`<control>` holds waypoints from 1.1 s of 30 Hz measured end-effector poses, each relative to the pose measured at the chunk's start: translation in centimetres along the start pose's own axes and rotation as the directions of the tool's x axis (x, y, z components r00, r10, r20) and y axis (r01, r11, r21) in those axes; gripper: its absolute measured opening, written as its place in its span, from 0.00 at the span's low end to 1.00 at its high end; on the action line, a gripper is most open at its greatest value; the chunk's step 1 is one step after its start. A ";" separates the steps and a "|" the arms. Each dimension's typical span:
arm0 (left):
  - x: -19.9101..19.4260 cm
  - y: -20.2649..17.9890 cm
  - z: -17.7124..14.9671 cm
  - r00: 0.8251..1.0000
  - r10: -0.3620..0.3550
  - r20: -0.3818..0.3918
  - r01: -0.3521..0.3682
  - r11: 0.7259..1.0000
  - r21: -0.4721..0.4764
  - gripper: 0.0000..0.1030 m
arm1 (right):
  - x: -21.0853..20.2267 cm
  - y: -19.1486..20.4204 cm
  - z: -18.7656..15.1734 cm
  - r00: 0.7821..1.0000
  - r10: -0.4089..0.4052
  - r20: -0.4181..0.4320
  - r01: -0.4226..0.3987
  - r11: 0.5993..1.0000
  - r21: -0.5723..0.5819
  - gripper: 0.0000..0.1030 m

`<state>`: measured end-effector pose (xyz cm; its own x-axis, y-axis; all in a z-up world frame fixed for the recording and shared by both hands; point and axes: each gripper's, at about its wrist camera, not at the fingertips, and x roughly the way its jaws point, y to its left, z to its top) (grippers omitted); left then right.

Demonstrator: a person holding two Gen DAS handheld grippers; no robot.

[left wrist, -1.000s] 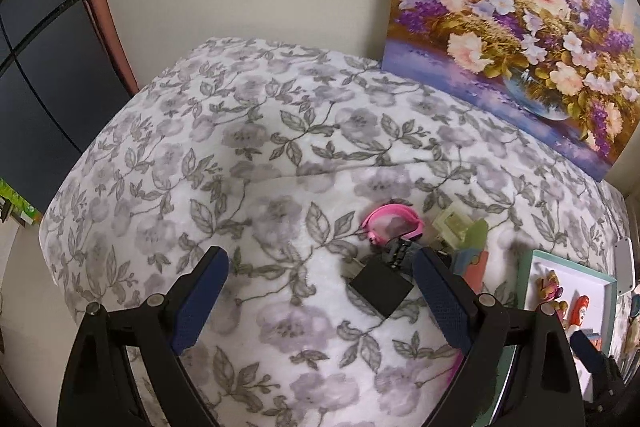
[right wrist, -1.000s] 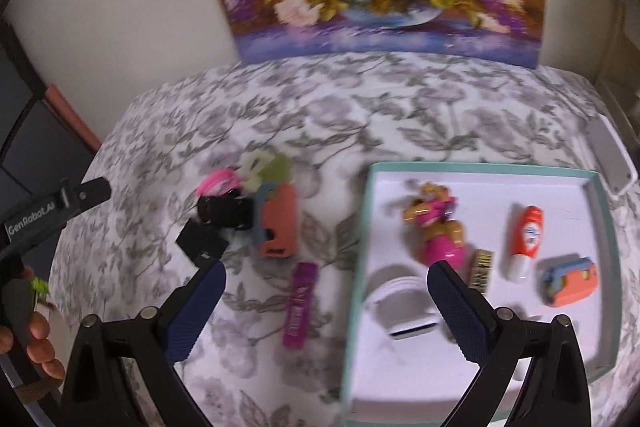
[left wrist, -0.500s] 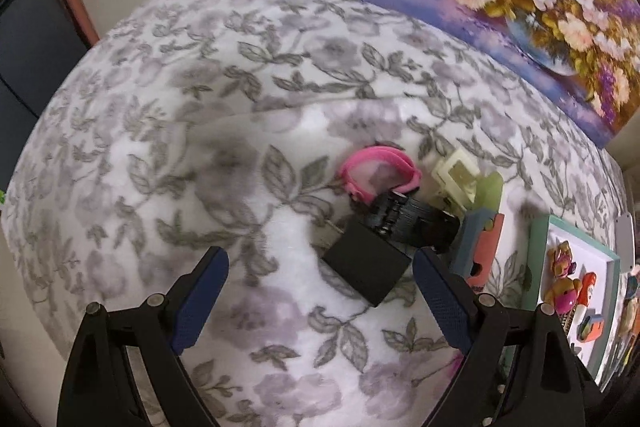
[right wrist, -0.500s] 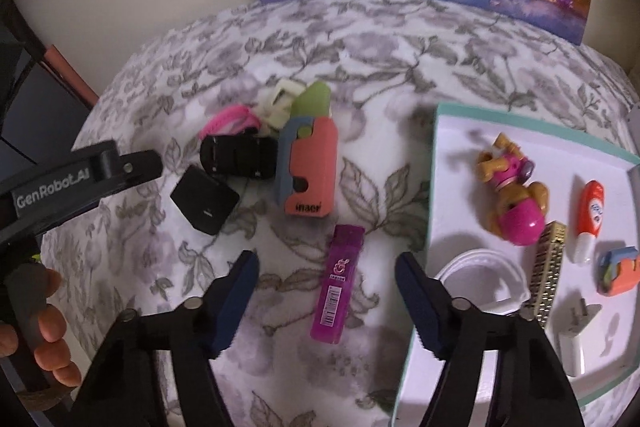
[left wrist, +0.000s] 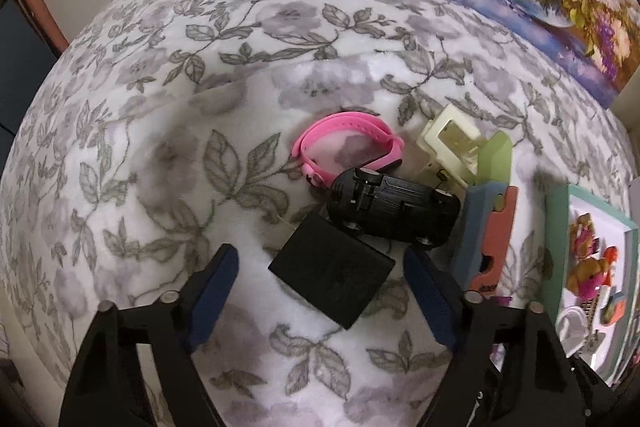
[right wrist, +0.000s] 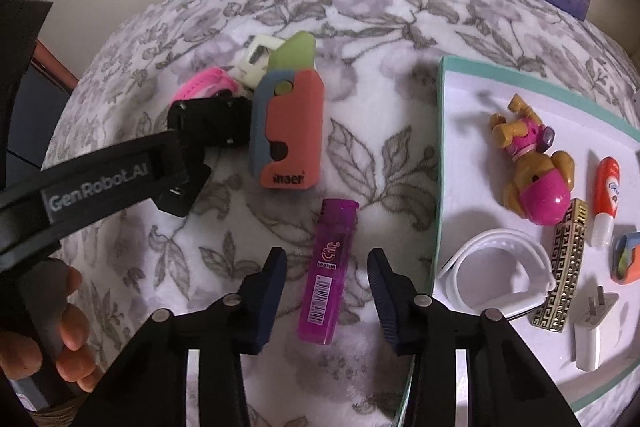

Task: Organize rigid objects
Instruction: 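Grasp the black charger block with the left gripper while the right grasps the purple tube, then carry the black charger block and purple tube over the white tray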

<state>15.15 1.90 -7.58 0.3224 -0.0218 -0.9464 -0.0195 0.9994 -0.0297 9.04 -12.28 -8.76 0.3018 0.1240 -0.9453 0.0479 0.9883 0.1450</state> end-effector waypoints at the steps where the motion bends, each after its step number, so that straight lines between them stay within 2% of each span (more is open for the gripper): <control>1: 0.3 0.0 0.0 1.000 0.007 -0.002 -0.007 1.000 0.004 0.78 | 0.1 0.0 0.0 1.000 0.000 -0.003 0.000 1.000 0.000 0.44; 4: 1.1 0.0 -0.1 1.000 -0.002 -0.018 0.002 1.000 0.000 0.72 | 0.3 0.0 0.0 1.000 -0.005 -0.003 0.005 1.000 -0.003 0.43; 6: 1.5 -0.1 -0.1 0.999 -0.021 -0.028 0.021 1.000 -0.004 0.63 | 0.3 0.0 0.0 1.000 -0.007 -0.002 0.007 1.000 -0.001 0.43; 21: 0.6 0.3 -0.7 0.999 -0.019 -0.036 0.019 1.000 0.003 0.63 | 0.8 1.2 -0.3 0.996 -0.091 0.005 0.091 0.994 -0.061 0.28; 25: -1.1 0.4 -1.0 1.000 -0.019 -0.004 0.019 1.000 -0.008 0.63 | 0.6 1.1 -0.7 0.996 -0.094 0.007 0.094 0.994 -0.055 0.20; 33: -5.3 1.1 -0.8 0.994 -0.017 0.104 0.020 1.000 -0.021 0.63 | -1.4 0.9 -1.5 0.998 -0.057 0.031 0.058 0.997 -0.052 0.20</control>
<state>12.67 3.11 -2.80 0.4198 -0.0360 -0.9069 -0.0335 0.9979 -0.0551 7.26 -11.43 -7.79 0.3284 0.0651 -0.9423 0.0161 0.9971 0.0745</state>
